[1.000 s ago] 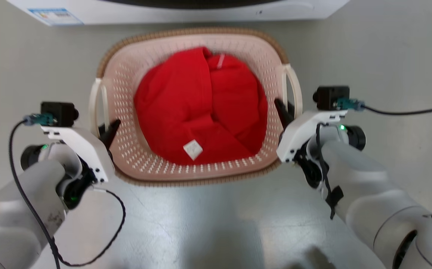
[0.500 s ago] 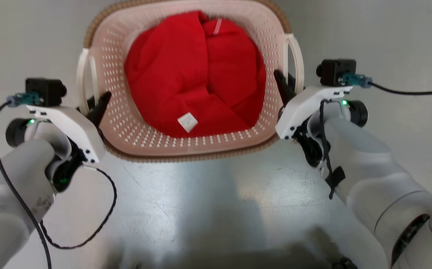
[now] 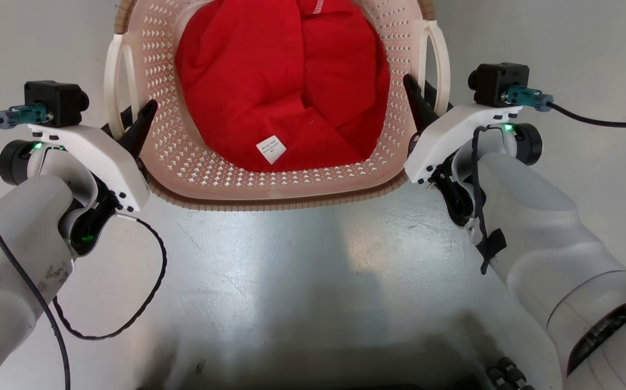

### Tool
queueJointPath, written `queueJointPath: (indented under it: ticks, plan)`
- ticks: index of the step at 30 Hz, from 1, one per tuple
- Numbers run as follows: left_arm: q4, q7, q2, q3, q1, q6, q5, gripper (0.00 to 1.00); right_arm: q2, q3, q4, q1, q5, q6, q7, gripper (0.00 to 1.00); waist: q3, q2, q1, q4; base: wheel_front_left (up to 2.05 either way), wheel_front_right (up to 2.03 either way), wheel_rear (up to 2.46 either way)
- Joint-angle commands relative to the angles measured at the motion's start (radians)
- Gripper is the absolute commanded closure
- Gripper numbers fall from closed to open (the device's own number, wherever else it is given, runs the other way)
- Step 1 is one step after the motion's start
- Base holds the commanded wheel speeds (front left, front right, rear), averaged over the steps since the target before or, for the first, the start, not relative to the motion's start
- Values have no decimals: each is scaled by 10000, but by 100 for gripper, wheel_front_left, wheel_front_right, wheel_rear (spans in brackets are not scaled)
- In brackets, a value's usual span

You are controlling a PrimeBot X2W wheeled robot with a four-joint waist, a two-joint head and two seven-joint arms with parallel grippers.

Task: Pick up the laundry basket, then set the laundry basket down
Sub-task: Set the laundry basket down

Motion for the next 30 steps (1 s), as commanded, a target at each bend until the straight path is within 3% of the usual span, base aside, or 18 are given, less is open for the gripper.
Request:
queueJointPath:
  ticks: [1, 15, 30]
  plan:
    - [-217, -134, 541, 207, -96, -165, 224, 100, -185, -164, -28, 451, -420, 119, -102, 100, 124, 0, 0, 67, 0, 0, 0]
    - [-472, -136, 495, 818, -257, -165, 763, 100, -185, -2521, -639, 799, -2735, 119, -103, 100, 683, 0, 0, 196, 0, 0, 0]
    - [-726, -137, 487, 1274, -172, -165, 1189, 100, -185, -3911, -1240, 1283, -4034, 119, -103, 100, 966, 0, 0, 210, 0, 0, 0]
